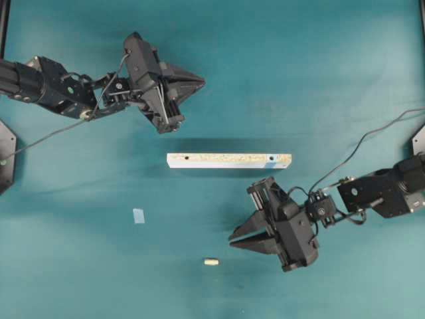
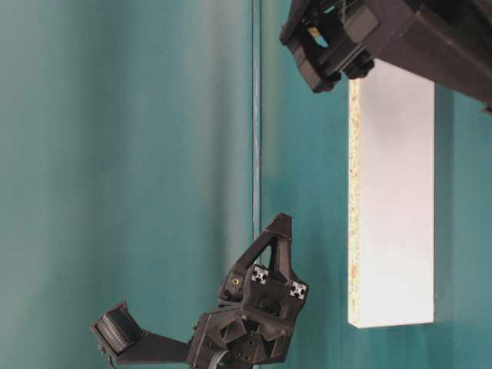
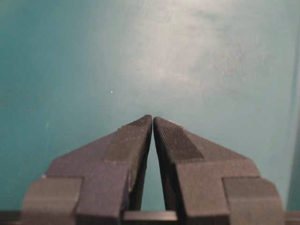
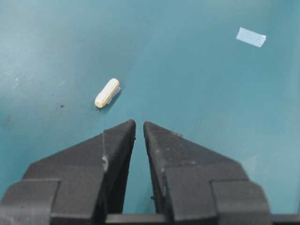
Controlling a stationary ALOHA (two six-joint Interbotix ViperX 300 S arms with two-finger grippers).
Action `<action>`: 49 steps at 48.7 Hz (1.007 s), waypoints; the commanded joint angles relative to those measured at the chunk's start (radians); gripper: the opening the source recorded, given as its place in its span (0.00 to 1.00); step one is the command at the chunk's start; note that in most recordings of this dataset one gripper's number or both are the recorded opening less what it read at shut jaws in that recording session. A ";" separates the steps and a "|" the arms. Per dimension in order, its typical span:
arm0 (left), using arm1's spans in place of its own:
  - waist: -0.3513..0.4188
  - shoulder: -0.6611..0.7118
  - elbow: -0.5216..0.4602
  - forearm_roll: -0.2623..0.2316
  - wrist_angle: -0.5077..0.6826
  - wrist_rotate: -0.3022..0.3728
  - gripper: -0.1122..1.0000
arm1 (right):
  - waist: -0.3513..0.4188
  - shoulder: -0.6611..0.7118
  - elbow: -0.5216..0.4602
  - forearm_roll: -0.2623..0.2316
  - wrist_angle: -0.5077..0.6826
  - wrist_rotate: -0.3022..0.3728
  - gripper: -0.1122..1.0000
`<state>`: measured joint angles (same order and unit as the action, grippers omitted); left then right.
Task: Insert the rod into the hole on the wooden board.
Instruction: 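Lower the right gripper over the small wooden peg and close on it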
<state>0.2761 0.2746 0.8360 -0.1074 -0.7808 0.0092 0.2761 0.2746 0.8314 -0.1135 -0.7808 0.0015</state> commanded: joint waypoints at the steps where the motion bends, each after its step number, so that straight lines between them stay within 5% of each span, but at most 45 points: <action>1: -0.009 -0.044 -0.043 0.046 0.014 -0.009 0.32 | 0.011 -0.035 -0.028 0.005 0.005 0.015 0.32; 9: -0.008 -0.080 -0.089 0.046 0.127 0.002 0.18 | 0.017 -0.091 -0.106 0.005 0.255 0.043 0.11; 16: -0.015 -0.101 -0.101 0.046 0.215 0.000 0.19 | 0.026 -0.120 -0.222 0.005 0.569 0.110 0.10; 23: -0.025 -0.152 -0.083 0.048 0.258 0.008 0.45 | 0.046 -0.117 -0.353 0.005 0.884 0.224 0.10; 27: -0.025 -0.187 -0.069 0.048 0.268 0.017 0.68 | 0.060 -0.109 -0.407 0.005 1.015 0.295 0.18; 32: -0.025 -0.219 -0.046 0.048 0.282 0.026 0.89 | 0.075 -0.094 -0.463 0.003 1.141 0.383 0.41; 36: -0.025 -0.232 -0.034 0.048 0.298 0.025 0.88 | 0.080 -0.075 -0.515 0.002 1.201 0.436 0.61; 49: -0.037 -0.230 -0.028 0.048 0.325 0.023 0.88 | 0.083 0.026 -0.693 0.000 1.344 0.465 0.60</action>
<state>0.2454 0.0690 0.8207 -0.0629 -0.4556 0.0276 0.3513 0.2976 0.2086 -0.1104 0.5200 0.4648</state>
